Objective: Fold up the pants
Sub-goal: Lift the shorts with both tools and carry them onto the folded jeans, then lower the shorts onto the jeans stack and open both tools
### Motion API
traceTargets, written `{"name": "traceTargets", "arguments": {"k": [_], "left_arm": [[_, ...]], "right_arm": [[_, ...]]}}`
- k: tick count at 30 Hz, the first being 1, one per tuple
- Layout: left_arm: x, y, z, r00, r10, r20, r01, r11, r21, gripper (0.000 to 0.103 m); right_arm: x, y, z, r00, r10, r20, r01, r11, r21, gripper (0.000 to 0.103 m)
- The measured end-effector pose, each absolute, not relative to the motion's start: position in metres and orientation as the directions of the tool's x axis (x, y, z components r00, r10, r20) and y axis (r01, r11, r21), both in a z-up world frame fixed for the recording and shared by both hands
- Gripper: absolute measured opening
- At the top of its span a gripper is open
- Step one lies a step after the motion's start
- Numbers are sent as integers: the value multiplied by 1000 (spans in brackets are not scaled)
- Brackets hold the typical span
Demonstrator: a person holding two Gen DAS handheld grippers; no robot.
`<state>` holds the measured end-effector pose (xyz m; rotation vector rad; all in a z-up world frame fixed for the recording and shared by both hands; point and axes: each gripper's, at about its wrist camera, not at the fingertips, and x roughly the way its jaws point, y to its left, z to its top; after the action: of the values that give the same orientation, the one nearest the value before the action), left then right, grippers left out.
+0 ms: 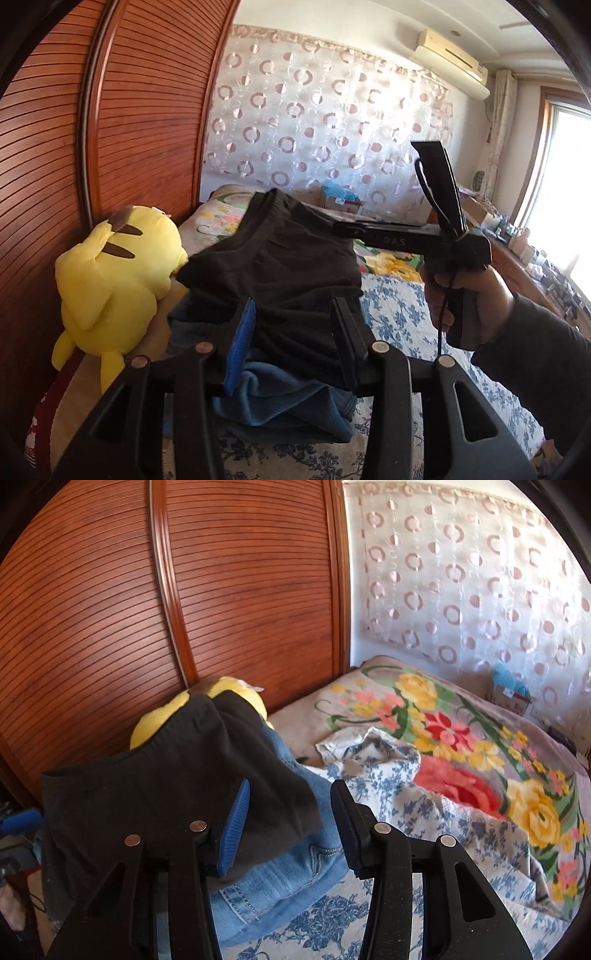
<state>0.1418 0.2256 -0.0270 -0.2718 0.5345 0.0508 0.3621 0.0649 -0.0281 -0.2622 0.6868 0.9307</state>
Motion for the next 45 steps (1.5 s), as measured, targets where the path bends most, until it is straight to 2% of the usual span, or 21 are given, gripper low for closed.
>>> {"name": "traceTargets", "arguments": {"k": [7, 11, 20, 32, 35, 37, 38, 45], "left_arm": [[153, 226, -48, 809, 33, -586, -163, 972, -171, 42], [149, 226, -50, 806, 39, -590, -170, 971, -167, 42], [146, 224, -47, 811, 37, -584, -172, 969, -176, 42], [141, 218, -38, 811, 77, -580, -173, 979, -112, 42], [139, 213, -34, 816, 86, -571, -170, 981, -95, 48], [137, 210, -31, 823, 86, -562, -163, 983, -88, 61], [135, 207, -29, 827, 78, -557, -153, 984, -89, 64], [128, 191, -14, 850, 57, -524, -115, 990, -79, 71]], "right_arm": [[372, 73, -44, 413, 622, -665, -805, 591, 53, 47], [377, 80, -46, 444, 606, -660, -801, 599, 11, 47], [366, 68, -39, 448, 615, -649, -793, 608, 28, 47], [318, 29, -28, 430, 653, -623, -795, 601, 82, 47], [307, 19, -26, 427, 662, -616, -793, 601, 96, 47], [299, 12, -25, 431, 665, -610, -791, 604, 99, 47], [294, 6, -24, 435, 669, -603, -789, 606, 103, 47], [274, -22, -16, 470, 674, -571, -775, 624, 99, 47]]}}
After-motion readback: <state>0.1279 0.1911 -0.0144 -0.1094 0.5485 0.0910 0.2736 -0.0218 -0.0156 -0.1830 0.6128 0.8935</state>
